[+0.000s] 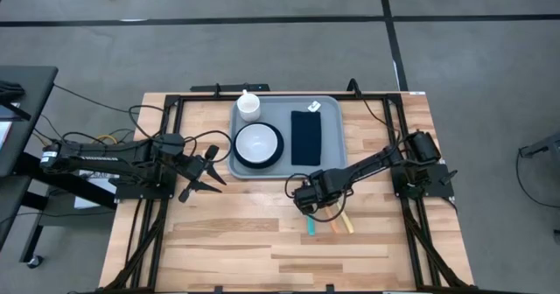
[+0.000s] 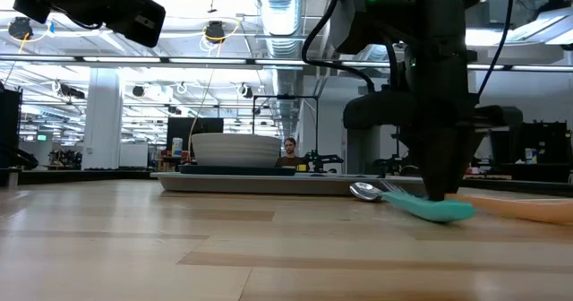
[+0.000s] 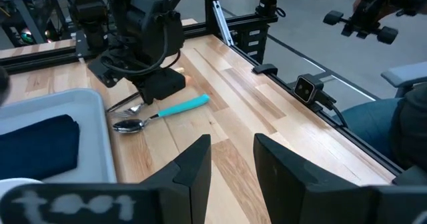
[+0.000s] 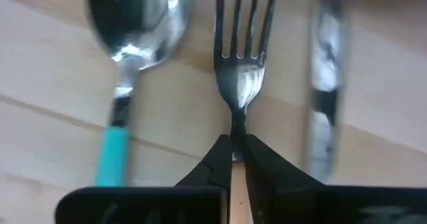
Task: Set up tray
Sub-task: Put the orange fork on the blue table napkin
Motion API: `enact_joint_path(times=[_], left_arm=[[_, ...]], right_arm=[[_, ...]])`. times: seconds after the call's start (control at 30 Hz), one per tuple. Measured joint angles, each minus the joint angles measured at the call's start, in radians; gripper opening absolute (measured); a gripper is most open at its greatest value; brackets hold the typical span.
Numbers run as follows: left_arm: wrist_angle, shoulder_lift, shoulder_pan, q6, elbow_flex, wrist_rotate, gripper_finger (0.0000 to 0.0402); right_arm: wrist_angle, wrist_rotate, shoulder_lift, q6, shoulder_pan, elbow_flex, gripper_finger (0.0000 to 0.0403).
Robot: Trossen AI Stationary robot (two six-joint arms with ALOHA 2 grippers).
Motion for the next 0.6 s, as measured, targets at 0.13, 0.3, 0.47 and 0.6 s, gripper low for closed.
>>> enact_joint_path(times=[0.13, 0.3, 0.47, 0.6], left_arm=[[-0.005, 0.000, 0.000, 0.007, 0.000, 0.000, 0.0103], [-0.017, 0.000, 0.000, 0.013, 0.000, -0.004, 0.0103], [-0.020, 0.000, 0.000, 0.014, 0.000, -0.005, 0.0103], [-0.020, 0.000, 0.000, 0.013, 0.000, -0.022, 0.0103]], right_arm=[[-0.056, 0.007, -0.007, 0.010, 0.006, 0.063, 0.0010], [-0.110, -0.003, -0.008, -0.011, -0.014, 0.120, 0.0008], [-0.165, 0.015, -0.010, -0.091, -0.093, 0.168, 0.0010], [-0.156, 0.035, -0.010, -0.195, -0.197, 0.207, 0.0009]])
